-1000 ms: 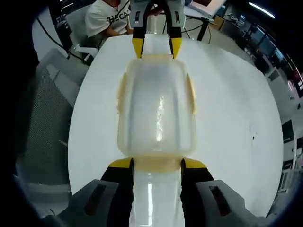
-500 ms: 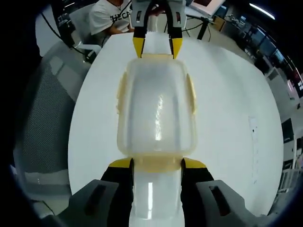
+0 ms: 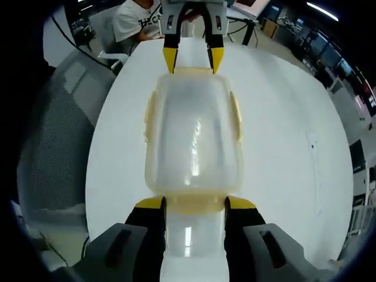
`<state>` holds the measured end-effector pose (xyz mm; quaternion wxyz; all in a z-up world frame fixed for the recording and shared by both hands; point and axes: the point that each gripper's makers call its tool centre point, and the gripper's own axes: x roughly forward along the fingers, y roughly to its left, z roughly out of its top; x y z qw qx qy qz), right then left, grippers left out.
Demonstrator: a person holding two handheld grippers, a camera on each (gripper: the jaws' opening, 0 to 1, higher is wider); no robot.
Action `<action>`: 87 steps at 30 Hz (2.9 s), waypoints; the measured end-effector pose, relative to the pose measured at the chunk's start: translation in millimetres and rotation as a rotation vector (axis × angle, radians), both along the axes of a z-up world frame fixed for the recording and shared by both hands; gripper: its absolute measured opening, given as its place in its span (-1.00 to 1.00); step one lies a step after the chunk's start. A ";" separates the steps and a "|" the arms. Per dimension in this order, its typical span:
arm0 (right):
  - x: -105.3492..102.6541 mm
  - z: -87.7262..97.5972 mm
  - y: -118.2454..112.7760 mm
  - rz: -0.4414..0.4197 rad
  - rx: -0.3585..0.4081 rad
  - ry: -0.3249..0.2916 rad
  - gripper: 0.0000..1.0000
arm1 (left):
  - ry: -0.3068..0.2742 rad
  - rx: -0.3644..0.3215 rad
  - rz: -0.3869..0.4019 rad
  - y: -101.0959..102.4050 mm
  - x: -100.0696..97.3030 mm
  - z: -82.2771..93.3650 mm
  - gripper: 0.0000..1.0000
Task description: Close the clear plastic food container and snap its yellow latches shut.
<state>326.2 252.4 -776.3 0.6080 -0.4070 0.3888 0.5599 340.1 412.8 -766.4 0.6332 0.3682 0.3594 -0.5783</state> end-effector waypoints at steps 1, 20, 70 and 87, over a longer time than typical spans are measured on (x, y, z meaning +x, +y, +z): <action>-0.2 -1.0 -2.4 -0.001 -0.003 0.002 -0.29 | -0.002 0.003 -0.001 -2.5 -0.2 -0.5 -0.35; -0.2 -5.0 -59.1 -0.017 -0.017 -0.001 -0.29 | 0.008 -0.015 0.010 -57.5 2.1 -3.1 -0.36; -4.1 -12.4 -129.2 -0.025 0.036 0.006 -0.28 | 0.052 0.009 0.027 -126.5 3.6 -19.2 -0.35; -3.5 -14.7 -129.2 -0.019 0.072 0.004 -0.25 | 0.060 0.052 0.012 -126.8 1.4 -24.6 -0.34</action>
